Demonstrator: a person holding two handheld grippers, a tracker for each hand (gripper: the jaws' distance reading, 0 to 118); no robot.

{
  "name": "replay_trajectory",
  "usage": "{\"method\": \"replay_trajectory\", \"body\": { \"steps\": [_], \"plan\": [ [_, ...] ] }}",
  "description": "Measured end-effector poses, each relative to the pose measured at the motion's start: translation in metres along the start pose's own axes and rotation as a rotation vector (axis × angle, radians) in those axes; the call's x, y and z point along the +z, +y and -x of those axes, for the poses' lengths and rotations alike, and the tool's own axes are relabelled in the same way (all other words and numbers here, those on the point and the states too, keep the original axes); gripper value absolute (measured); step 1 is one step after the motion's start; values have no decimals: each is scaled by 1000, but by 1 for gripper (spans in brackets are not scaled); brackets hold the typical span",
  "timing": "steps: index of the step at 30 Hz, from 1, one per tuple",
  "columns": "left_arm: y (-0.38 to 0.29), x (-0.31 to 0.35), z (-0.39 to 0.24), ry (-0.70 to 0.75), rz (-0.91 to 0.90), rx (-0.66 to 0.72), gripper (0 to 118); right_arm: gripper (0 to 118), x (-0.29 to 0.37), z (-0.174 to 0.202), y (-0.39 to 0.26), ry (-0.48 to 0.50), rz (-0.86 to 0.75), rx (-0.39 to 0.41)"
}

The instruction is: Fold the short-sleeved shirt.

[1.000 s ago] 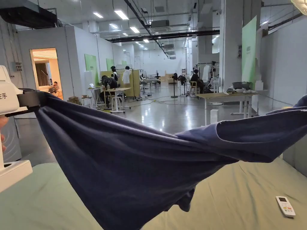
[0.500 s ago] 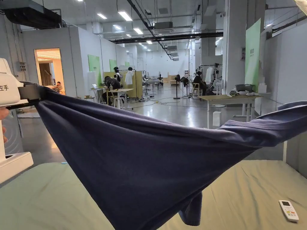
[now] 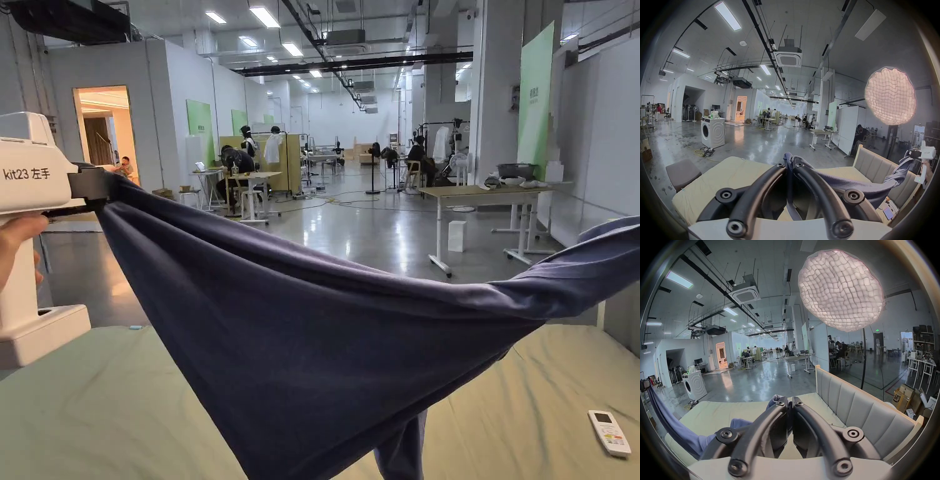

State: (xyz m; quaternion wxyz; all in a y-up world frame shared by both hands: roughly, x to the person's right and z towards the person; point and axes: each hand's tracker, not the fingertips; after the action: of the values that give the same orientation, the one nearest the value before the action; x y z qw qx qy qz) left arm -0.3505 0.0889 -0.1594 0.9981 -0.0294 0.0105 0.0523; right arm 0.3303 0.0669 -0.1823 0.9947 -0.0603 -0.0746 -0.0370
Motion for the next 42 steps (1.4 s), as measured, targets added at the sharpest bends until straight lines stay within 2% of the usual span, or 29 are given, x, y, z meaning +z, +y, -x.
{"method": "replay_trajectory", "body": {
  "steps": [8,13,15,18,20,21,22,23,27,30,32,34,36,38,39,40,42],
  "plan": [
    [-6,-64,-3,24,54,-30,5,4,-59,13,-8,-1,40,21],
    [-28,-121,-8,84,142,-99,5,4,-107,33,-17,-27,43,79],
    [-37,-140,-7,84,149,-76,5,4,-124,37,-22,-17,61,71],
    [-50,-173,-2,108,160,-17,5,4,-151,53,-29,-41,54,111],
    [-60,-193,-1,158,158,-40,5,4,-166,62,-29,-58,23,160],
    [-65,-204,1,210,173,-31,5,4,-175,65,-31,-66,49,150],
    [-68,-211,2,190,177,-14,5,4,-182,66,-36,-97,96,110],
    [-72,-216,5,187,169,22,5,4,-190,69,-36,-98,65,147],
    [-90,-237,9,202,179,22,5,4,-214,72,-45,-96,77,130],
    [-106,-247,8,204,203,5,5,4,-229,75,-60,-90,92,170],
    [-99,-238,7,207,242,31,5,4,-235,76,-69,-86,93,165],
    [-101,-238,6,200,279,39,5,4,-252,71,-114,-54,162,145],
    [-153,-254,13,164,338,59,5,4,-275,59,-154,-47,183,137],
    [-167,-240,2,151,390,68,5,4,-278,53,-198,-8,260,136],
    [-230,-249,16,137,418,76,5,4,-276,50,-219,4,284,131],
    [-265,-253,23,130,437,85,5,4,-266,51,-237,12,301,122],
    [-303,-236,20,100,463,139,5,4,-251,42,-276,29,355,94]
  ]
}}
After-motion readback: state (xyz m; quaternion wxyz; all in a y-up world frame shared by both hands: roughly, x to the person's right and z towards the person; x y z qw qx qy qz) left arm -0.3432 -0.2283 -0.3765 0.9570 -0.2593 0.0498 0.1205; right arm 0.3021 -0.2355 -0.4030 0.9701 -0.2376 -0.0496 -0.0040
